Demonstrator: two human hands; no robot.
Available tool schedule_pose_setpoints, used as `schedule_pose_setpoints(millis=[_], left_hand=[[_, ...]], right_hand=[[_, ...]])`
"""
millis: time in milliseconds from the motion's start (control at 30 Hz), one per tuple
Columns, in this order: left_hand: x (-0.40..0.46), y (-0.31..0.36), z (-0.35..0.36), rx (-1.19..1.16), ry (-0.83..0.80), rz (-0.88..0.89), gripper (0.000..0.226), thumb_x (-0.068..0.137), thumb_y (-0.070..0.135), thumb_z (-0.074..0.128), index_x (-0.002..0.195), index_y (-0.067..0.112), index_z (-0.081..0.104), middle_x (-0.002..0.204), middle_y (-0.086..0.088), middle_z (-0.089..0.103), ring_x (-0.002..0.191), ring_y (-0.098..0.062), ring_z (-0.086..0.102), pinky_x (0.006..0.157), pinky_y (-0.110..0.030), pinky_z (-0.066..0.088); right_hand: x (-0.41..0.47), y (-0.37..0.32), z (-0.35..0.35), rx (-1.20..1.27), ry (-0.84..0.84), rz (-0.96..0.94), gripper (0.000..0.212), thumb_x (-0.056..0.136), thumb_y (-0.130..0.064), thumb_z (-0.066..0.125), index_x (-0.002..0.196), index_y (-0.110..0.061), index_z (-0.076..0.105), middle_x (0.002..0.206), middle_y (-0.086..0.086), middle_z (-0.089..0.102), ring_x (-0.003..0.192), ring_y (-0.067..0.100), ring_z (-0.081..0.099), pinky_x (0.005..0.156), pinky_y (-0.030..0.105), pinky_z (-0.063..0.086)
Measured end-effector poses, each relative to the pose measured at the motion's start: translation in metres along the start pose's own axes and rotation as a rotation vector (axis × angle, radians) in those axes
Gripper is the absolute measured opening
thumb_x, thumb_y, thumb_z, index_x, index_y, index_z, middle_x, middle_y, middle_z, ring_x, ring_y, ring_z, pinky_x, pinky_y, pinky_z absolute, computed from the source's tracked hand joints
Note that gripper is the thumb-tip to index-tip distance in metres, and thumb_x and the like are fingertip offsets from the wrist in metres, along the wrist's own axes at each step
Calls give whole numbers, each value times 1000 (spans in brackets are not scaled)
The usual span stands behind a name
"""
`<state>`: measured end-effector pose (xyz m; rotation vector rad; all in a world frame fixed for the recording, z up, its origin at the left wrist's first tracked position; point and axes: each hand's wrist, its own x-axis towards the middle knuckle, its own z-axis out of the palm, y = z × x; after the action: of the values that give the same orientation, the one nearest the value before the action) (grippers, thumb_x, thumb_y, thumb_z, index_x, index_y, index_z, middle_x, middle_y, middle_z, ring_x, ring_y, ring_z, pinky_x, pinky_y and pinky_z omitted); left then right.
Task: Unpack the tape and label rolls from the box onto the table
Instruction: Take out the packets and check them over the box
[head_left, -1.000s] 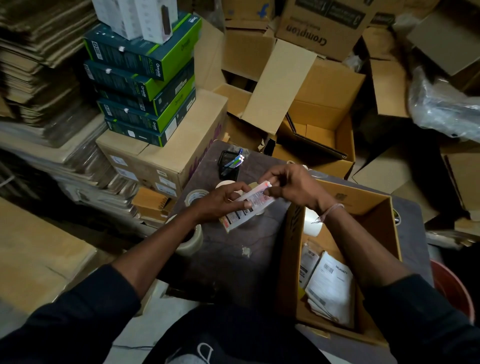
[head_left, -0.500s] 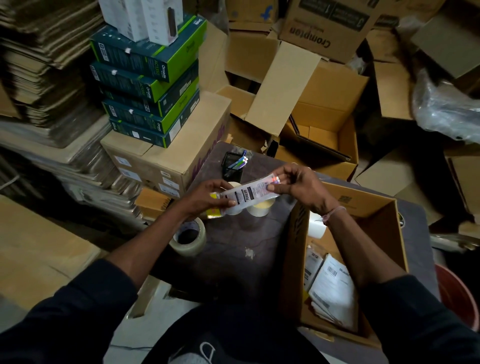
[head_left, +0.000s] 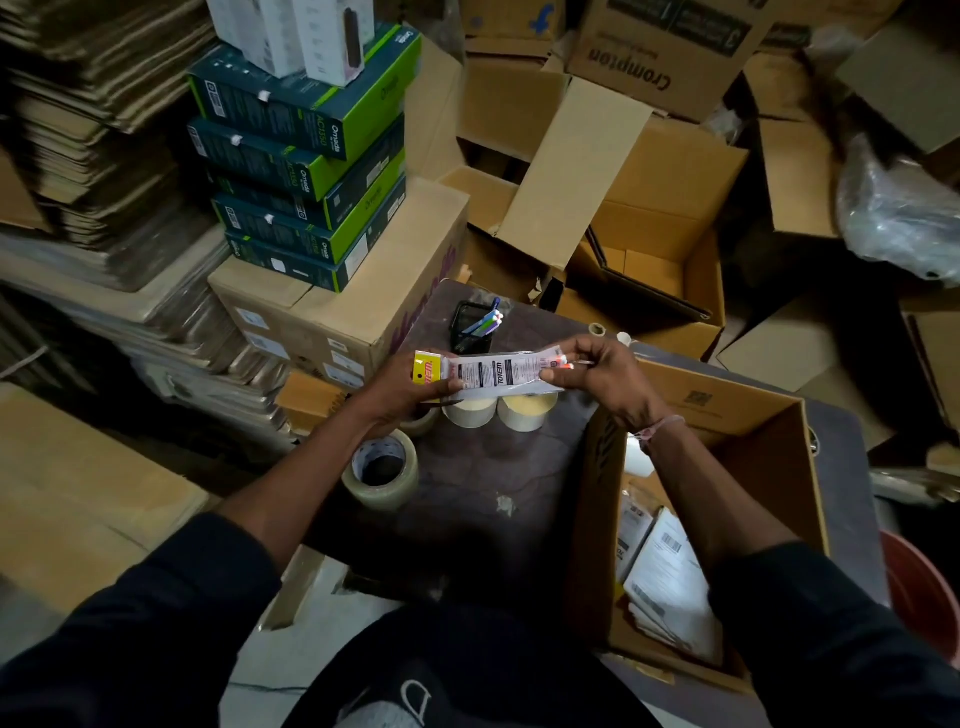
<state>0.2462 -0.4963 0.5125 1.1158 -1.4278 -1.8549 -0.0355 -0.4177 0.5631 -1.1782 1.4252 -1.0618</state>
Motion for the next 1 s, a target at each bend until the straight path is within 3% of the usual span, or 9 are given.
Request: schedule_pose_setpoints(millis=[167, 267, 333, 500, 567, 667, 867, 1000], left_hand=[[2, 5, 1, 8, 80, 0, 22, 82, -5, 77, 101, 5, 71, 86, -7, 79, 78, -22, 77, 66, -27, 62], [5, 2, -1, 4, 105, 11, 31, 82, -3, 78, 112, -5, 69, 95, -18, 78, 80, -31, 77, 68, -31, 64], [5, 0, -4, 5, 99, -3, 37, 84, -2, 77, 119, -7, 67, 101, -23, 76, 82, -33, 76, 70, -32, 64], [5, -6, -12, -25, 70, -46, 46, 86, 17, 78, 127, 2, 65, 113, -18, 75, 97, -34, 72, 86, -45, 59], [5, -4, -12, -45, 77, -44, 49, 83, 19, 79, 126, 1, 65, 113, -17, 75, 98, -33, 72, 84, -40, 62], [5, -1, -15, -92, 129, -37, 30, 89, 5, 73, 118, 2, 68, 102, -14, 77, 86, -24, 74, 73, -29, 63], [4, -2, -29, -85, 154, -67, 38, 87, 4, 75, 123, -1, 65, 109, -18, 75, 91, -28, 73, 76, -31, 63], [5, -2, -24, -126, 184, -72, 26, 86, -5, 73, 109, 6, 67, 104, -16, 74, 83, -24, 74, 66, -27, 62]], right_hand=[[3, 13, 1, 91, -13, 56, 39, 78, 9, 75, 114, 15, 61, 107, 27, 69, 84, 16, 72, 73, 23, 59], [4, 18, 2, 171, -40, 65, 35, 80, 1, 77, 113, 7, 66, 107, 22, 72, 91, 22, 71, 82, 28, 59], [4, 20, 3, 214, -40, 80, 29, 85, -5, 73, 113, 4, 68, 106, 20, 73, 90, 20, 72, 79, 25, 59], [6, 19, 4, 255, -1, 82, 30, 89, -5, 69, 116, 8, 67, 108, 23, 72, 89, 19, 71, 78, 23, 60], [6, 16, 4, 243, 2, 74, 30, 89, -2, 69, 116, 10, 66, 107, 23, 73, 89, 20, 72, 77, 23, 60], [5, 10, 1, 245, -10, 49, 31, 89, 1, 67, 117, 13, 64, 110, 25, 71, 96, 27, 72, 79, 25, 61], [7, 6, -7, 133, -28, 49, 31, 88, 3, 66, 117, 13, 64, 110, 26, 70, 99, 29, 72, 81, 26, 61], [11, 3, -1, 78, -9, 58, 28, 86, 2, 69, 113, 11, 67, 106, 22, 73, 94, 26, 73, 77, 24, 61]])
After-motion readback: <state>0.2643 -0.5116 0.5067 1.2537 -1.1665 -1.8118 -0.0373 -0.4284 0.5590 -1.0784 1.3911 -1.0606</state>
